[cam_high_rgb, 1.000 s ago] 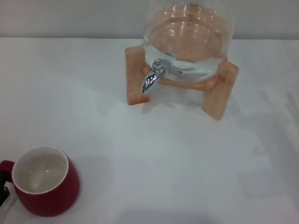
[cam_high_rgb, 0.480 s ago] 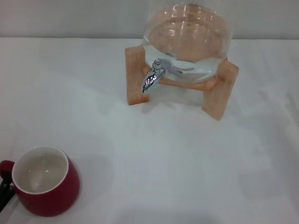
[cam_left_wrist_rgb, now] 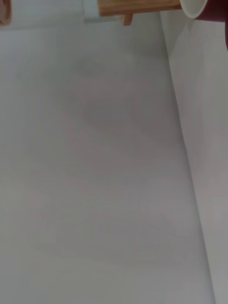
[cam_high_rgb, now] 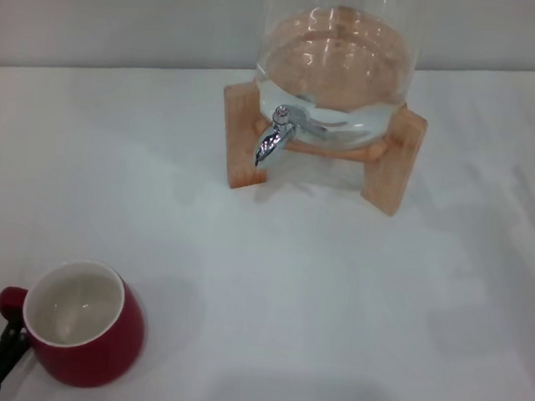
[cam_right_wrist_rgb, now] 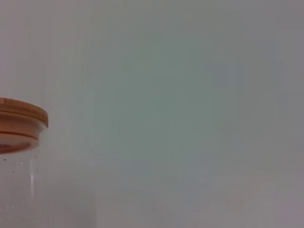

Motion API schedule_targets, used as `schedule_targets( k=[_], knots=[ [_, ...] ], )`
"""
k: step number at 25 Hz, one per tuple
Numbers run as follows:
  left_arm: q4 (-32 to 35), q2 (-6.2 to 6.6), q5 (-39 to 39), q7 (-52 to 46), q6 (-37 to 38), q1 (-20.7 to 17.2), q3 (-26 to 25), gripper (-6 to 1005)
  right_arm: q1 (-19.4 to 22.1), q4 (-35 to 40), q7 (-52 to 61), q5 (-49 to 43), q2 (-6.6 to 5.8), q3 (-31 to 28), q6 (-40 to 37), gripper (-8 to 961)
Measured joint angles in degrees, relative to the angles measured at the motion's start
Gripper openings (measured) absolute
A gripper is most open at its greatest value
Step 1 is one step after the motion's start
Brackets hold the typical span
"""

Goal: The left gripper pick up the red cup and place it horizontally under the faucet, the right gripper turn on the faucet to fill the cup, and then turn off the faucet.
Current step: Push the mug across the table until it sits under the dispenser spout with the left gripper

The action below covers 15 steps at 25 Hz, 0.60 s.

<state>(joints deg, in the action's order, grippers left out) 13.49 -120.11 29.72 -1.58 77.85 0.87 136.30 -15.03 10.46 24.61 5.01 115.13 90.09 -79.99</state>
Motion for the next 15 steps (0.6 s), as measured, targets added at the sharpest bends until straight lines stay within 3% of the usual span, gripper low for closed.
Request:
schedule_targets(
  k=[15],
  knots=[
    [-0.3, 0.05, 0.0, 0.0, -0.1, 0.3, 0.1, 877, 0.1, 0.0, 0.0, 0.0, -0.09, 0.0, -0.2, 791]
  ],
)
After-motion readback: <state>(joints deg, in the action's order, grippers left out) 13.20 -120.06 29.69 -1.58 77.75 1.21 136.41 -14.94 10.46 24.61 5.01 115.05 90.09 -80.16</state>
